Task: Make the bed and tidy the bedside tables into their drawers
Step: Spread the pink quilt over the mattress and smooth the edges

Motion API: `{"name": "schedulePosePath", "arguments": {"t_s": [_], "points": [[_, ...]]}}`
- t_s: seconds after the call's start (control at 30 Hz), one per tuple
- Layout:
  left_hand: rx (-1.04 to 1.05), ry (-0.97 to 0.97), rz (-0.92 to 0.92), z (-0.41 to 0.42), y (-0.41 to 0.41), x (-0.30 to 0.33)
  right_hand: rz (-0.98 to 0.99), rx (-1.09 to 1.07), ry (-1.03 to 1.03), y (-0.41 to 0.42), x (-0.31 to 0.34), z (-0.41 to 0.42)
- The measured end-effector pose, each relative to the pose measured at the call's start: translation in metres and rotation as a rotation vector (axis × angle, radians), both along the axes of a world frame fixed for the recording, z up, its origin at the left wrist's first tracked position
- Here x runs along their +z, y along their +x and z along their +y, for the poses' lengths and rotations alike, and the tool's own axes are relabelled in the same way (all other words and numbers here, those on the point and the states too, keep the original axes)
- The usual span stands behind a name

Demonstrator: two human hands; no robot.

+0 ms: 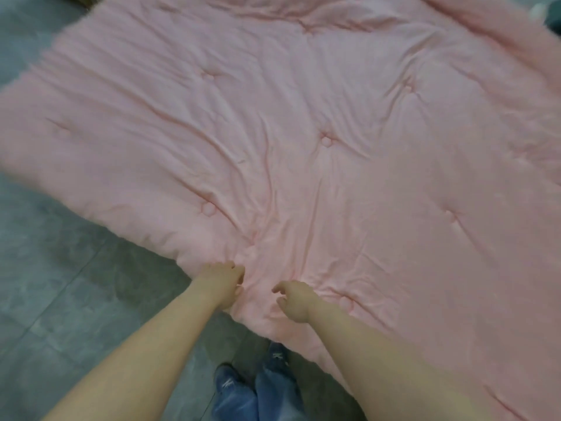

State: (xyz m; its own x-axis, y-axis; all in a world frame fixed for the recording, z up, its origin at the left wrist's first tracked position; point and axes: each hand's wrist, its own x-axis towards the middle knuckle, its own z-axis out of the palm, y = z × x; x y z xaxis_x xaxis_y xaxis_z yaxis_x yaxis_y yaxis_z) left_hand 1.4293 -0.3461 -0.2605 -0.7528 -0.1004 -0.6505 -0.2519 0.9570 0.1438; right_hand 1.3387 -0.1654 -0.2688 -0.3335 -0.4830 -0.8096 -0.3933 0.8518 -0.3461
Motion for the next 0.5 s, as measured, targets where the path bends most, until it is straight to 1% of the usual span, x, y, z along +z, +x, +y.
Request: {"name": "schedulePosePath", "arguments": {"t_s": [0.1, 0.27, 0.4, 0.5], "points": [[0.099, -0.027, 0.027, -0.014, 0.003, 0.056, 0.024, -0.007, -0.041, -0.017, 0.05, -0.016], [0.283, -0.123, 0.132, -0.057, 0.021, 0.136, 0.116, -0.05, -0.119, -0.039, 0.123, -0.059], [0.411, -0.157, 0.205, -0.092, 0.046, 0.177, 0.123, -0.102, -0.159, -0.039, 0.158, -0.101], [0.465, -0.173, 0.238, -0.127, 0.073, 0.191, 0.132, -0.073, -0.192, -0.027, 0.172, -0.14]]}}
